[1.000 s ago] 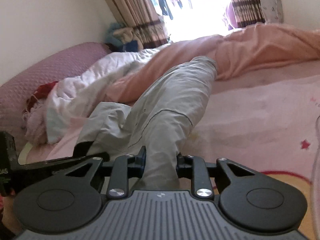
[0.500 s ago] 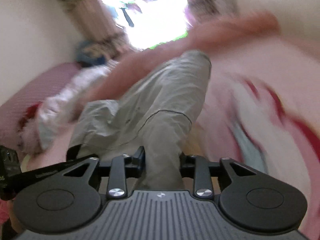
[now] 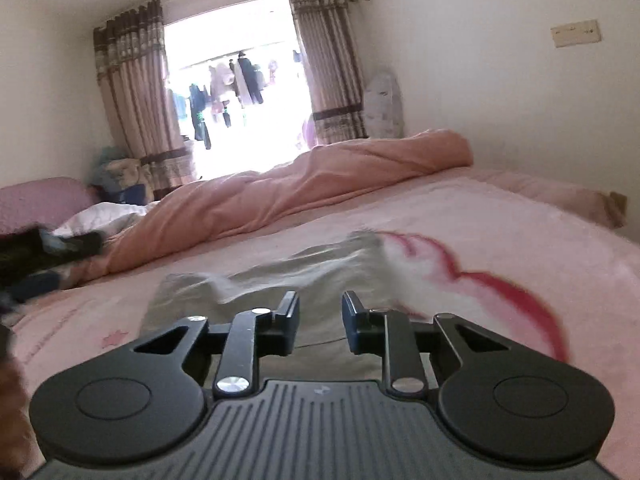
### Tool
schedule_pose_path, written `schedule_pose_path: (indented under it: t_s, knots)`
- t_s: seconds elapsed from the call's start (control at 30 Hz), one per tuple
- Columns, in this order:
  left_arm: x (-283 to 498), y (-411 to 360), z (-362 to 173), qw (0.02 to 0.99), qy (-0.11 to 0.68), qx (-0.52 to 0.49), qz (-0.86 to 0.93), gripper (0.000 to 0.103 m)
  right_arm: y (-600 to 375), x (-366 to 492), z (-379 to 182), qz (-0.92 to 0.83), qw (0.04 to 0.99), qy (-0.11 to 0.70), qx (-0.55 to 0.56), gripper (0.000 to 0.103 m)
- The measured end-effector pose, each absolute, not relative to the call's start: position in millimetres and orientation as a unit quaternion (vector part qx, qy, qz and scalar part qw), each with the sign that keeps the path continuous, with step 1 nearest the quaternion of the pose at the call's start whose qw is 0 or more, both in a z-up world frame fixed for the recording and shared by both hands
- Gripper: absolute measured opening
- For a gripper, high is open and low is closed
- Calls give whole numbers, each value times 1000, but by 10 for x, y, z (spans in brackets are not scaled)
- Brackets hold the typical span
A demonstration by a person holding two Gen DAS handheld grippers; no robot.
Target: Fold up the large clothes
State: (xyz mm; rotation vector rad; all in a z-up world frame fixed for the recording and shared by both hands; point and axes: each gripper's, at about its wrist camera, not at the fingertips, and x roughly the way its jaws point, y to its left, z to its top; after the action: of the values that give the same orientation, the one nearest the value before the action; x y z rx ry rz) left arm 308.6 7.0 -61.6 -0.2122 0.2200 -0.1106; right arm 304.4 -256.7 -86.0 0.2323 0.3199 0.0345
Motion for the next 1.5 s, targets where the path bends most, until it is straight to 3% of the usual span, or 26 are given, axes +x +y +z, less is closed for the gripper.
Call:
schedule_pose_path:
  t_s: [0.13,0.2,0.3,0.5,0.63,0.8,0.87,0.9,0.93,1.0,1.07,1.13,1.23,1.37,1.5]
  knots:
    - [3248,-248,-1268,982,190,2,-18,103,-2463,3368,-1599,-4,966,234,111,31]
    - [3366,-248,-1646,967,253,20,-2,103,-2500,3176,-1643,5,970,195,147,37]
    - [3166,14,-1524,974,225,-42,-3,103,-2424,2980,-1704,-10,967,213,139,37]
    - [2811,-47,-1140,977,211,-13,-9,103,-2330,2598,-1812,-10,957,277,82,31]
    - [3013,-308,-1577,933,354,46,-40,103,-2167,2417,-2095,-13,959,284,5,30]
    - [2694,-370,-1386,950,310,21,-16,103,-2013,2240,-1752,4,963,269,30,31]
    - [2586,-386,-1327,951,305,4,-55,103,-1980,2211,-1895,-12,958,285,17,31]
    - [2640,-446,-1427,939,339,17,-61,103,-2051,2278,-2058,-15,950,312,18,30]
    - [2737,-502,-1531,924,377,36,-60,103,-2125,2245,-2234,-8,952,306,22,23]
    - [2687,-474,-1617,929,363,27,-65,103,-2240,2080,-2332,-12,961,277,14,22]
    - [2680,-476,-1515,924,376,21,-61,103,-2238,2088,-2265,-14,956,293,25,30]
    - [2661,-555,-1339,919,388,32,-57,103,-2253,2111,-2103,-9,951,305,47,56]
    - [2562,-687,-1004,920,381,78,-43,103,-2236,2000,-1820,-37,959,280,18,86]
    - [2412,-791,-712,926,357,113,-44,103,-2177,2035,-1453,-60,957,283,-6,90]
    - [2274,-863,-581,932,338,113,-57,103,-2207,2068,-1454,-48,951,305,24,90]
